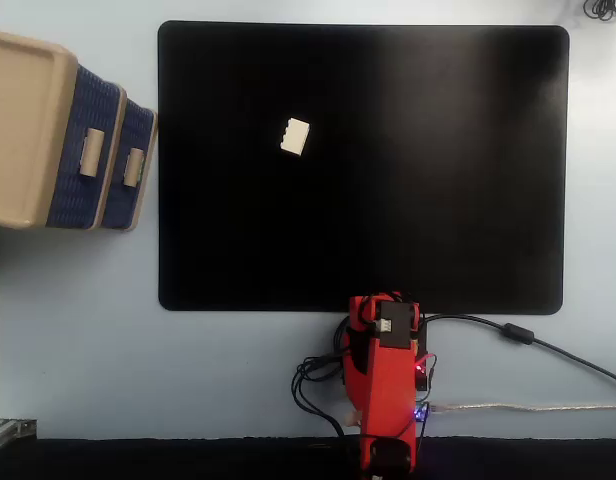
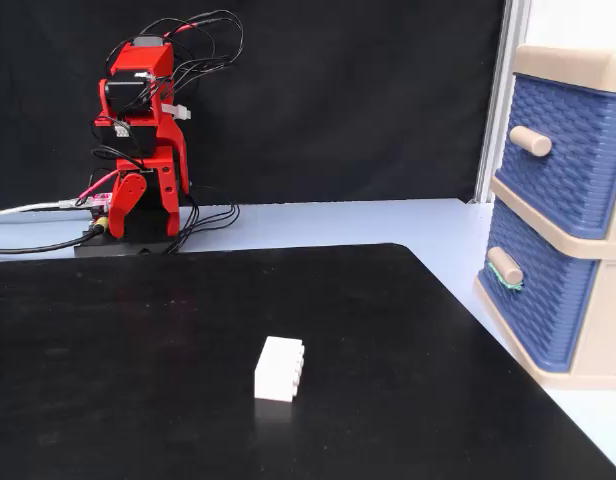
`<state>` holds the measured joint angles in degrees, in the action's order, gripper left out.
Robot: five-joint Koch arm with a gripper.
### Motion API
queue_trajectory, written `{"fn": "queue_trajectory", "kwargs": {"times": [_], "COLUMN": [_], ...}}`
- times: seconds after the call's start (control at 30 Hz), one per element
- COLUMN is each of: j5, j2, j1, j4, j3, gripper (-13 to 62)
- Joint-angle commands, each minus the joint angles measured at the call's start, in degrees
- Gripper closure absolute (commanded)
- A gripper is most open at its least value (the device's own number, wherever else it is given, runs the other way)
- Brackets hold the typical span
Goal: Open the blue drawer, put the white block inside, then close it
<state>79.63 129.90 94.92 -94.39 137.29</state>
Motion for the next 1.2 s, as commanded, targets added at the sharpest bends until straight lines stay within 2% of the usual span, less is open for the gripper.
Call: {"fn": "queue_trajectory", "kwargs": {"times": [0.0,0.5,0.7,0.8,0.93,1.07,1.17], "j5": [0.2,0.1,0.4,2.4,19.2,51.1,72.2], "j2": [4.7,4.7,3.9,0.7,-3.8,-12.0,-16.8], "j1": [0.8,0.6,-0.9,-6.9,-21.4,-44.2,-58.7], "j4": [-4.7,-4.7,-5.3,-2.4,4.4,19.7,38.2], "j3": [2.9,1.0,-27.2,-38.8,-41.8,-38.9,-32.3], "gripper": [15.0,15.3,15.5,15.6,15.6,15.5,15.6]}}
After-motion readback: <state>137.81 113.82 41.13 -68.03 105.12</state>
